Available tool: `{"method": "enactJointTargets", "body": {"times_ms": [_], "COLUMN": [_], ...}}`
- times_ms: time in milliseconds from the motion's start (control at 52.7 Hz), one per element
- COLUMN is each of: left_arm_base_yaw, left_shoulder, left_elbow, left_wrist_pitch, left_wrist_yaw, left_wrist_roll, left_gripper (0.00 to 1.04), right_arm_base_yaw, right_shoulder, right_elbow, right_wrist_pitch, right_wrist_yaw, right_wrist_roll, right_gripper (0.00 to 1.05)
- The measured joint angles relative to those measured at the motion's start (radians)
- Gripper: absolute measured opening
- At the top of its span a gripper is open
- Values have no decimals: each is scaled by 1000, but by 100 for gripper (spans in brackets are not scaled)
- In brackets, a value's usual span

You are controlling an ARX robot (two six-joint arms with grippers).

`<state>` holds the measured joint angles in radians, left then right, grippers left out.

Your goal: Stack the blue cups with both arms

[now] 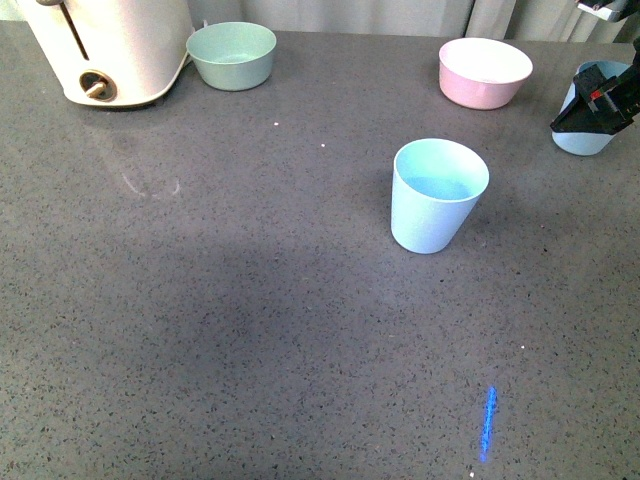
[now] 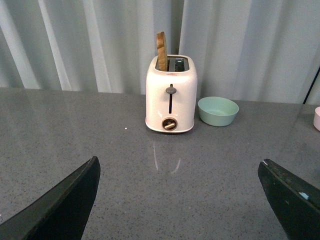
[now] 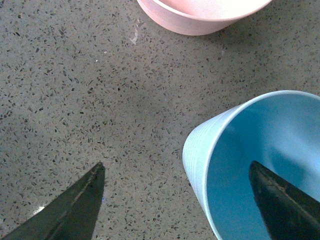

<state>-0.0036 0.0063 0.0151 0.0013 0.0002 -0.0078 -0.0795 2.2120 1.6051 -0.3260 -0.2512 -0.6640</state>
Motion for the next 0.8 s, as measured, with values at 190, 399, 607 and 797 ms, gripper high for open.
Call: {"method": "enactJointTargets", "body": {"times_ms": [190, 399, 607, 797], "left_arm_base_yaw": [0, 0, 0, 0], "left_shoulder": [0, 0, 0, 0], "left_elbow": [0, 0, 0, 0], "left_wrist_pitch": [0, 0, 0, 0], "left_wrist_yaw": [0, 0, 0, 0], "left_wrist_roll": [0, 0, 0, 0], "left_gripper": [96, 96, 96, 96], "right_arm_base_yaw": [-1, -11, -32, -42], "right_shoulder": [19, 19, -14, -130], "right_elbow": [17, 22, 21, -62], "right_wrist_pitch": [-3, -19, -61, -108], "right_wrist_yaw": [8, 8, -16, -85], "right_wrist_roll": [1, 1, -10, -54], "right_gripper": [54, 19, 2, 2]}}
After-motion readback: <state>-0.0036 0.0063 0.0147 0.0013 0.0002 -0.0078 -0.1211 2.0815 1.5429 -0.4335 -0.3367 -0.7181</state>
